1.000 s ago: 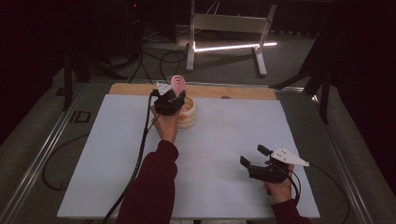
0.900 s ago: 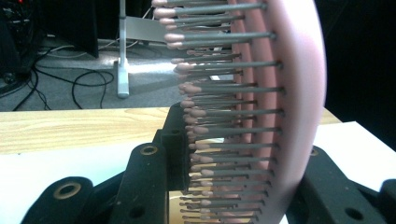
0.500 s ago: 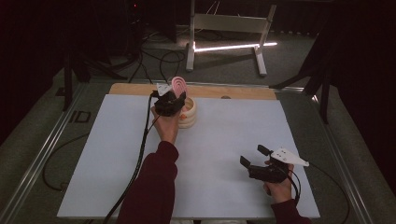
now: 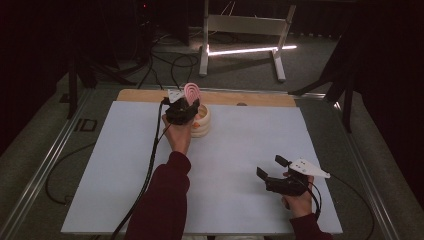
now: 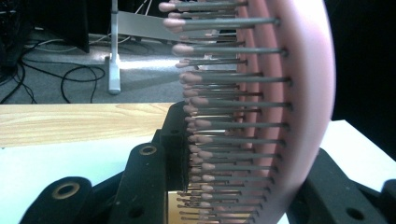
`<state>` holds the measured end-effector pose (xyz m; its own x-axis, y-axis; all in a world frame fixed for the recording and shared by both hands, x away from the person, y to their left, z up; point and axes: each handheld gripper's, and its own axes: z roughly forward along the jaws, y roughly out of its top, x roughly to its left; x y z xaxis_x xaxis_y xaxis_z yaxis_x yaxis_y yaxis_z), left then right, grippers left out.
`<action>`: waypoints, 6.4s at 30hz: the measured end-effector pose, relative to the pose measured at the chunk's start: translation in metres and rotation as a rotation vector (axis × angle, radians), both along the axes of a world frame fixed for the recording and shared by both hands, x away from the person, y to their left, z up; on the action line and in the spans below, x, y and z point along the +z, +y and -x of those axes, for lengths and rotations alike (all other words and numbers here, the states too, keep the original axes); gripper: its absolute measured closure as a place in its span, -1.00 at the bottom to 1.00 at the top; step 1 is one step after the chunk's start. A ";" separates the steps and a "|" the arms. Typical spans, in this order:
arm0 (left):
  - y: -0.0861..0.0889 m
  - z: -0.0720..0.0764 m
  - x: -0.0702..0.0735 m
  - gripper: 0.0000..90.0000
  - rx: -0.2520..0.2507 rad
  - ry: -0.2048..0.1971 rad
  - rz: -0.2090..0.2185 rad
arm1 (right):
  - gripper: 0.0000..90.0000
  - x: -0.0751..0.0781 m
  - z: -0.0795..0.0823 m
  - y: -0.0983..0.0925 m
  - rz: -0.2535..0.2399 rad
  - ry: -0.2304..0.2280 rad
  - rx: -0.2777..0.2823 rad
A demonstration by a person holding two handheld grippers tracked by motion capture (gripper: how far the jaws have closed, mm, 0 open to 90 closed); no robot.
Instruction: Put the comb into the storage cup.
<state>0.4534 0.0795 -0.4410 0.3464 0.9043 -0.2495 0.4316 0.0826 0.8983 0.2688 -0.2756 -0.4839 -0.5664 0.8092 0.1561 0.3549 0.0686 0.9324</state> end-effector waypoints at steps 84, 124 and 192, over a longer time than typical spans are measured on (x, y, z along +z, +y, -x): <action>0.028 -0.007 -0.010 -0.08 -0.010 0.077 -0.080 | -0.79 -0.002 -0.001 0.001 0.002 0.009 -0.004; 0.028 -0.002 -0.004 -0.61 0.032 0.058 -0.166 | -0.79 -0.002 -0.001 0.001 0.003 0.007 -0.002; 0.067 0.053 0.000 -0.99 -0.127 0.029 -0.307 | -0.79 -0.003 0.000 0.004 0.011 0.006 0.002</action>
<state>0.4003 0.1465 -0.4406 0.4579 0.8888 0.0170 0.4467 -0.2465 0.8601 0.2690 -0.2718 -0.4865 -0.5671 0.8097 0.1510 0.3607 0.0794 0.9293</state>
